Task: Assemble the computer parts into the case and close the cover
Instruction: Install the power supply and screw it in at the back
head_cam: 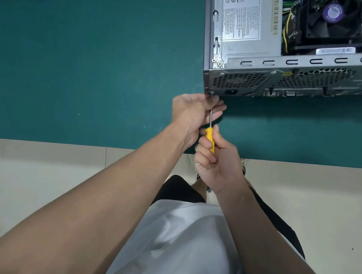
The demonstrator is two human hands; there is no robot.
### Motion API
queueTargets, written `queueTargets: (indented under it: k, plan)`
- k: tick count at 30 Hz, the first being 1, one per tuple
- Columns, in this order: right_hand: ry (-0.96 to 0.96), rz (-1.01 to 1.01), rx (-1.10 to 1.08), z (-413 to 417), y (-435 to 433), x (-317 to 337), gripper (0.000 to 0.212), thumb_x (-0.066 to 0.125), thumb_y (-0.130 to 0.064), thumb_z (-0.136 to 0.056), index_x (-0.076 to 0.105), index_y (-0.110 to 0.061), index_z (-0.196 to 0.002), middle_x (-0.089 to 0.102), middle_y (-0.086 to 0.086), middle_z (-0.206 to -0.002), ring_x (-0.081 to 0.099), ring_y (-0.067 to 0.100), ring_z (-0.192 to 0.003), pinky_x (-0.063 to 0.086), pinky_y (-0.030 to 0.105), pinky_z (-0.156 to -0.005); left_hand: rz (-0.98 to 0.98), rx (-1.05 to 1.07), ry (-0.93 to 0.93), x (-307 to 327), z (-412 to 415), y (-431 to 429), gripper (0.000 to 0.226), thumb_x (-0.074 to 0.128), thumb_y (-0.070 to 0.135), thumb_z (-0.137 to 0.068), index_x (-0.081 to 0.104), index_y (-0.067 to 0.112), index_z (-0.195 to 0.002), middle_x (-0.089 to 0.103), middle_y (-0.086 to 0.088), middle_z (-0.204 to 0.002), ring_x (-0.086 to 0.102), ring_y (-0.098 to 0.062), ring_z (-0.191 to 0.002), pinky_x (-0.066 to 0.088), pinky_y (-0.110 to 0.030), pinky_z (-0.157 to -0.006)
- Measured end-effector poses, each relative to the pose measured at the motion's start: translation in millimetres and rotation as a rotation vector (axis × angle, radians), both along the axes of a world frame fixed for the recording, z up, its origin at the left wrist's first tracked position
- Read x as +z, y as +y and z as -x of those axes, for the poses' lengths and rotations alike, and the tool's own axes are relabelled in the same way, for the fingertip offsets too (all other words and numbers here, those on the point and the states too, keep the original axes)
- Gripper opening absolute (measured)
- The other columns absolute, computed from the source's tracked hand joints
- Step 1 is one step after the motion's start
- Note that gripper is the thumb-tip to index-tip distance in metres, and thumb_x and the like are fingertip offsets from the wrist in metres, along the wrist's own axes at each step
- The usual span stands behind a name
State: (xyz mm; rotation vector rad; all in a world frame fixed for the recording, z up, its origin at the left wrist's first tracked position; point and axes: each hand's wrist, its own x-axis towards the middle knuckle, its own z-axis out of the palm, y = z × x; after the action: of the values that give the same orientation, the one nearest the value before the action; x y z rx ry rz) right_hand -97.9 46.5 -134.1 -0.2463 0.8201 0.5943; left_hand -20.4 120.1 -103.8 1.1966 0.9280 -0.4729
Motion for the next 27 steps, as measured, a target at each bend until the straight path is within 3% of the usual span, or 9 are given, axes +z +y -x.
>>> queueTargets:
  k: [2, 4, 9, 12, 16, 21, 23, 25, 27]
  plan:
    - [0.041, -0.153, -0.052, -1, -2, 0, 0.027, 0.049, -0.03, -0.091, 0.054, -0.006, -0.081, 0.04, -0.003, -0.054, 0.02, 0.003, -0.036, 0.018, 0.014, -0.031, 0.001, 0.0, 0.001, 0, 0, 0, 0.008, 0.066, -0.001, -0.087, 0.065, -0.007, -0.092, 0.073, -0.015, -0.083, 0.074, -0.022, -0.077, 0.059, -0.02, -0.066]
    - [0.038, -0.037, -0.034, -2, 3, 1, 0.027, 0.049, -0.031, -0.094, 0.054, -0.007, -0.081, 0.043, -0.001, -0.056, 0.028, 0.004, -0.035, 0.022, 0.016, -0.031, -0.011, -0.001, 0.001, -1, -1, 1, 0.009, 0.067, -0.002, -0.087, 0.065, -0.009, -0.093, 0.073, -0.017, -0.084, 0.074, -0.024, -0.079, 0.059, -0.023, -0.068]
    - [-0.32, 1.478, 0.511, 12, 20, 3, 0.029, 0.052, -0.034, -0.096, 0.056, -0.01, -0.08, 0.058, 0.004, -0.067, 0.047, 0.021, -0.058, 0.03, 0.03, -0.058, -0.015, 0.04, 0.007, 0, -1, -5, 0.005, 0.064, -0.004, -0.089, 0.065, -0.008, -0.091, 0.07, -0.018, -0.081, 0.072, -0.024, -0.072, 0.06, -0.026, -0.07]
    - [-0.356, 1.717, 0.513, 12, 24, 1, 0.029, 0.047, -0.024, -0.1, 0.053, -0.007, -0.077, 0.055, 0.006, -0.067, 0.04, 0.024, -0.062, 0.017, 0.027, -0.058, -0.027, 0.021, 0.001, 0, 0, -5, 0.006, 0.064, -0.004, -0.089, 0.065, -0.009, -0.092, 0.071, -0.018, -0.083, 0.072, -0.024, -0.072, 0.06, -0.027, -0.069]
    - [-0.268, 1.393, 0.41, 3, 24, 0, 0.037, 0.045, -0.026, -0.1, 0.051, -0.007, -0.069, 0.043, -0.002, -0.054, 0.039, 0.022, -0.054, 0.028, 0.034, -0.055, -0.006, -0.009, -0.005, -1, -1, 0, 0.012, 0.064, -0.004, -0.088, 0.064, -0.011, -0.097, 0.071, -0.017, -0.082, 0.073, -0.025, -0.075, 0.06, -0.028, -0.072]
    - [-0.027, 0.165, 0.022, 2, 7, -1, 0.032, 0.044, -0.033, -0.099, 0.051, -0.01, -0.078, 0.033, -0.004, -0.048, 0.023, 0.007, -0.032, 0.019, 0.021, -0.031, 0.002, -0.019, -0.011, -1, 1, 3, 0.018, 0.067, -0.002, -0.087, 0.064, -0.012, -0.102, 0.073, -0.016, -0.082, 0.074, -0.023, -0.078, 0.059, -0.023, -0.068]
    - [0.008, -0.115, -0.023, 2, 0, -3, 0.029, 0.045, -0.034, -0.094, 0.052, -0.008, -0.082, 0.035, -0.005, -0.047, 0.026, 0.006, -0.03, 0.021, 0.018, -0.029, 0.016, -0.008, -0.013, -1, 0, 3, 0.014, 0.067, -0.003, -0.086, 0.064, -0.01, -0.097, 0.073, -0.016, -0.08, 0.074, -0.024, -0.077, 0.059, -0.024, -0.069]
    - [0.02, -0.108, -0.029, 0, 0, -2, 0.03, 0.045, -0.034, -0.096, 0.053, -0.007, -0.084, 0.037, -0.004, -0.048, 0.027, 0.006, -0.032, 0.022, 0.018, -0.031, 0.019, -0.001, -0.013, -1, -1, 3, 0.008, 0.067, -0.004, -0.086, 0.065, -0.008, -0.092, 0.073, -0.015, -0.076, 0.073, -0.024, -0.075, 0.06, -0.025, -0.07]
    - [-0.051, 0.315, 0.099, 0, 5, 1, 0.032, 0.046, -0.036, -0.098, 0.054, -0.01, -0.082, 0.044, -0.003, -0.051, 0.032, 0.009, -0.037, 0.026, 0.023, -0.038, 0.01, 0.002, -0.009, -1, -2, 2, 0.005, 0.067, -0.004, -0.086, 0.064, -0.007, -0.088, 0.072, -0.014, -0.074, 0.073, -0.023, -0.072, 0.06, -0.027, -0.071]
